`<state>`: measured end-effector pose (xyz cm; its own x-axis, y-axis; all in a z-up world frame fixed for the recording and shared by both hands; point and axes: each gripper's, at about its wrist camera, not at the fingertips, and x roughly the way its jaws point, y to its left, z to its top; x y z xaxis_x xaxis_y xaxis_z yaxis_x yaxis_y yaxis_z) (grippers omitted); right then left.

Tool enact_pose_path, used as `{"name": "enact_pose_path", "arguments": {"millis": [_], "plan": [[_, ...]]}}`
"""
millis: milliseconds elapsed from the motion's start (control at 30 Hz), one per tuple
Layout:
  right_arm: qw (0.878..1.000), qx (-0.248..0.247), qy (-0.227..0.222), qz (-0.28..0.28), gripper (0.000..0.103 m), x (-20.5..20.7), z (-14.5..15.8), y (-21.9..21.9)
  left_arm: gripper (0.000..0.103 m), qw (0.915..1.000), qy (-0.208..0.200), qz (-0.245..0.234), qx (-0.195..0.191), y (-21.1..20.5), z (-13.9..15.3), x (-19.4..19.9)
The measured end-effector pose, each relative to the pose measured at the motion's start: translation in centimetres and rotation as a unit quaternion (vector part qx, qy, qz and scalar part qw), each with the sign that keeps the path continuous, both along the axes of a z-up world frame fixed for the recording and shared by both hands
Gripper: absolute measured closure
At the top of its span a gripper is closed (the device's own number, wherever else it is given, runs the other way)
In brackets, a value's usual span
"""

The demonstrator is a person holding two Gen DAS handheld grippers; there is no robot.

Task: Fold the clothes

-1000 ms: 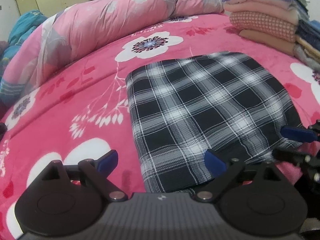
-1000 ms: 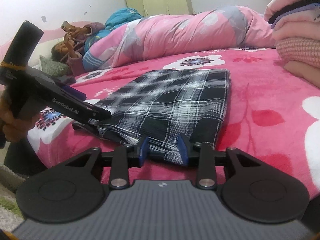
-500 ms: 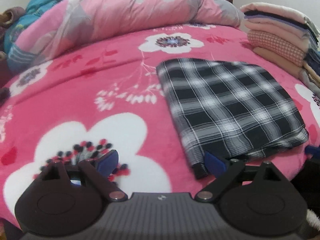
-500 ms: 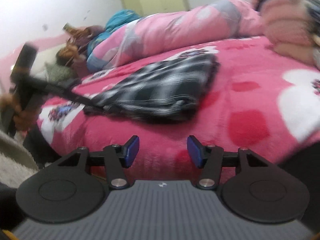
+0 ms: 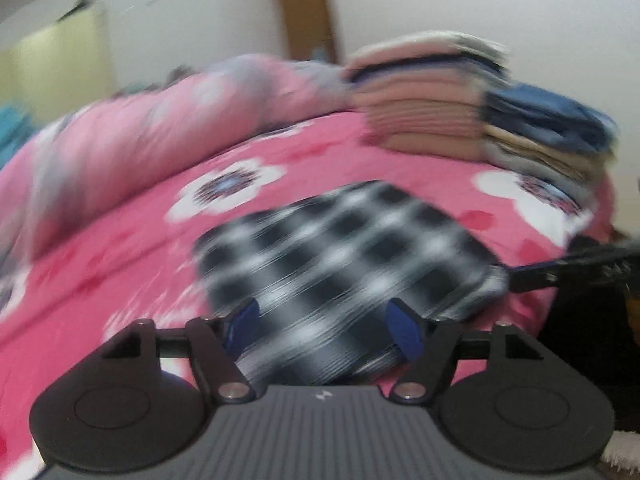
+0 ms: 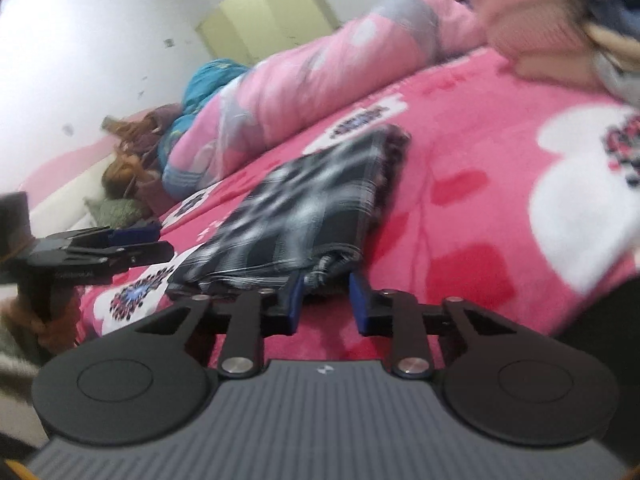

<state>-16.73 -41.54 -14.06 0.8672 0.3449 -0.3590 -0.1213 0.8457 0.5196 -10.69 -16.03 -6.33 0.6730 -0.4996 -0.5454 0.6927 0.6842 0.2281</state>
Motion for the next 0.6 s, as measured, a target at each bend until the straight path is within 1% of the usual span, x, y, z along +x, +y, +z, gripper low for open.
{"name": "enact_pose_path", "arguments": {"millis": [33,100,133,200,267,333,367,467,533,600], "plan": [[1.000,0.004,0.001,-0.002,0.086,0.0,-0.1,0.0,0.037,0.9996,-0.013,-0.019,0.015,-1.2,-0.3,-0.3],[1.000,0.011,0.001,-0.003,0.088,0.0,-0.3,0.2,0.042,0.9962,-0.050,-0.052,0.049,-3.6,-1.3,-0.8],[1.000,0.016,0.002,-0.002,0.089,0.0,-0.4,0.2,0.044,0.9931,-0.073,-0.064,0.066,-4.6,-1.8,-1.1],[1.000,0.027,0.004,0.002,0.092,0.3,-0.7,0.3,0.050,0.9842,-0.116,-0.089,0.100,-6.4,-3.1,-1.9],[0.999,0.032,0.004,0.007,0.095,0.7,-0.8,0.4,0.052,0.9763,-0.136,-0.115,0.123,-7.7,-4.1,-2.7],[0.999,0.038,0.003,0.015,0.097,1.0,-0.9,0.3,0.057,0.9727,-0.136,-0.131,0.134,-8.4,-4.9,-3.3],[0.999,0.041,0.000,0.021,0.097,1.1,-1.0,0.3,0.062,0.9722,-0.132,-0.135,0.138,-8.7,-5.2,-3.4],[0.998,0.054,-0.003,0.033,0.098,1.1,-1.3,0.3,0.066,0.9730,-0.119,-0.139,0.141,-9.0,-5.7,-3.0],[0.997,0.067,-0.003,0.032,0.099,1.2,-1.6,0.1,0.071,0.9738,-0.111,-0.140,0.140,-9.1,-5.8,-2.7],[0.996,0.080,-0.004,0.028,0.099,1.4,-1.9,-0.1,0.085,0.9758,-0.106,-0.140,0.131,-8.9,-5.8,-2.4]]}}
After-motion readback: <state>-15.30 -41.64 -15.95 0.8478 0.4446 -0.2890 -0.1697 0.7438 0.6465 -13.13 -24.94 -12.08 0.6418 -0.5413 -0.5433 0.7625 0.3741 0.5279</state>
